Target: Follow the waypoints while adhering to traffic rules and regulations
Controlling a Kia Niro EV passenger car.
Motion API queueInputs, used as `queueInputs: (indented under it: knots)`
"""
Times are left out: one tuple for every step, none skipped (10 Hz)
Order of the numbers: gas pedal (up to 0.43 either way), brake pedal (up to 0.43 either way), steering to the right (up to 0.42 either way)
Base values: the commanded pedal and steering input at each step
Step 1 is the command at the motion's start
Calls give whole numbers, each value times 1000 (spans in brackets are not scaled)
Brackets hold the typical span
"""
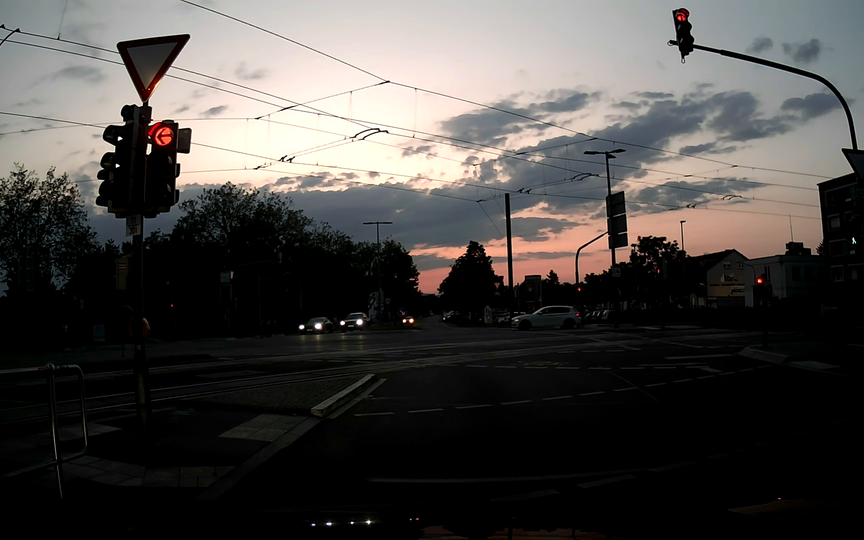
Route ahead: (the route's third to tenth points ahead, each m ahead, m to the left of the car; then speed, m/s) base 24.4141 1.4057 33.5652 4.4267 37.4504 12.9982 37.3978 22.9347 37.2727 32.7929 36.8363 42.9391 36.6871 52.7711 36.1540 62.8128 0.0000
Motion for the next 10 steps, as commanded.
queueInputs:
  knots:
    - [0, 244, 26]
    - [0, 244, 27]
    - [0, 244, 27]
    - [0, 244, 26]
    - [0, 244, 27]
    - [0, 244, 27]
    - [0, 244, 27]
    - [0, 244, 26]
    - [0, 244, 27]
    - [0, 244, 27]
